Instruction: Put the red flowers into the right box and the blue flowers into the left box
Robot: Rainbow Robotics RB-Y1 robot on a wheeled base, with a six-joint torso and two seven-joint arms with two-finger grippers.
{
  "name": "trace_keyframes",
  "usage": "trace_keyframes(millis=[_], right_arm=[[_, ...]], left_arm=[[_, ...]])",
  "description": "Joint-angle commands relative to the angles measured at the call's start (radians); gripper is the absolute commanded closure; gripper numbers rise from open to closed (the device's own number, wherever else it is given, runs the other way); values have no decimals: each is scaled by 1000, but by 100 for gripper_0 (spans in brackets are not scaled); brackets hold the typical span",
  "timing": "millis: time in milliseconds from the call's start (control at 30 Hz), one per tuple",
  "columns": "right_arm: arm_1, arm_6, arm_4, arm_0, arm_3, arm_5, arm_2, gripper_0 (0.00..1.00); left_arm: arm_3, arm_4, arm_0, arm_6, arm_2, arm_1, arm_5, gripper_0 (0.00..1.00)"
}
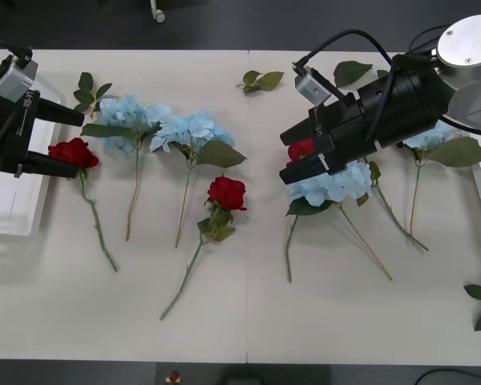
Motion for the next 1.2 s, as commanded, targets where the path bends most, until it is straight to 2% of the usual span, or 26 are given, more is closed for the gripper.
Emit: trace_keyframes(millis=[33, 200, 333, 533, 767, 900, 1000, 1100, 1200], right_arm=[[-3, 33, -26, -48, -7, -20, -39, 0], [-25, 18, -65, -120, 10, -12, -45, 0], [-32, -123, -65, -180, 33, 29, -45, 0], [-45, -342, -25, -252, 73, 121, -45, 0], [-104, -795, 27, -277, 76, 189, -45, 0], [-138, -960, 129, -278, 96, 253, -57, 0], [-167, -1092, 248, -278, 171, 348, -68, 0], [-193, -1134, 360, -277, 217, 383, -66, 0], [-221, -1131, 523, -267, 226, 411, -66, 0]], left_arm=[[-10, 6, -18, 34, 24, 66, -27, 0], [-10, -29, -20, 34, 26, 66, -29, 0], [-10, -78, -18, 51, 29, 66, -35, 0], [-10, -202, -18, 347, 32, 66, -49, 0], [-20, -359, -18, 682, 31, 54, -49, 0], [-44, -435, -17, 866, 31, 28, -49, 0], [-115, -530, 8, 1111, 32, -12, -50, 0], [-194, -636, 28, 1303, 31, -46, -55, 0], [-239, -750, 35, 1412, 29, -96, -47, 0]])
